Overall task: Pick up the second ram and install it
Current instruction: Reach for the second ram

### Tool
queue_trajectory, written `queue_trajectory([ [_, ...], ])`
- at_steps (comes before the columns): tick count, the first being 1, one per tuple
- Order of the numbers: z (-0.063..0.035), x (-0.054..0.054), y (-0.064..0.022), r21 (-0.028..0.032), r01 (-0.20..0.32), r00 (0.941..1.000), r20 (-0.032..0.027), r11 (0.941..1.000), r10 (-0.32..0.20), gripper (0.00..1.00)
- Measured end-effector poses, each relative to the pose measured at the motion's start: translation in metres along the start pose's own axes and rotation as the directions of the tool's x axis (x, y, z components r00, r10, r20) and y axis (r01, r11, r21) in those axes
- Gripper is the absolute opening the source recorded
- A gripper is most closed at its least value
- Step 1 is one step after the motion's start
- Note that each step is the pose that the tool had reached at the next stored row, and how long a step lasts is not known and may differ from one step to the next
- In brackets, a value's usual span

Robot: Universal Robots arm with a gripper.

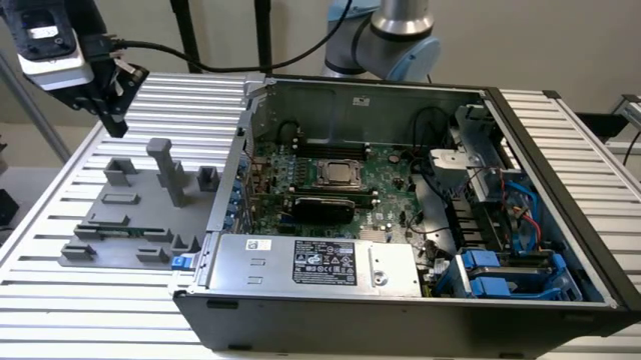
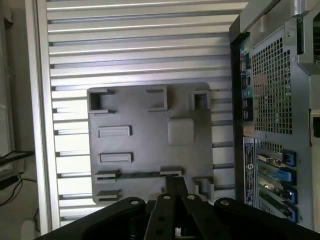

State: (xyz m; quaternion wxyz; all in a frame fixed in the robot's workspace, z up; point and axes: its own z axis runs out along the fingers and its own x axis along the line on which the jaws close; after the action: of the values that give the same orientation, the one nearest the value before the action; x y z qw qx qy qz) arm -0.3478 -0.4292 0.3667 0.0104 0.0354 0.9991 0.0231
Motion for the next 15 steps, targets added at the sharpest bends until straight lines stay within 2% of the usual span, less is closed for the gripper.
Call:
queue_trajectory([
  [8, 0.0092, 0.034, -0.0041, 0.0030, 0.000, 1.0000, -0.0015, 1.0000, 0.000, 0.11],
  [13, 0.0136, 0.035, -0.0051, 0.0132, 0.000, 1.0000, -0.0014, 0.9999, 0.000, 0.11],
  [15, 0.0150, 0.035, -0.0055, 0.0148, 0.000, 1.0000, -0.0018, 0.9999, 0.000, 0.11],
])
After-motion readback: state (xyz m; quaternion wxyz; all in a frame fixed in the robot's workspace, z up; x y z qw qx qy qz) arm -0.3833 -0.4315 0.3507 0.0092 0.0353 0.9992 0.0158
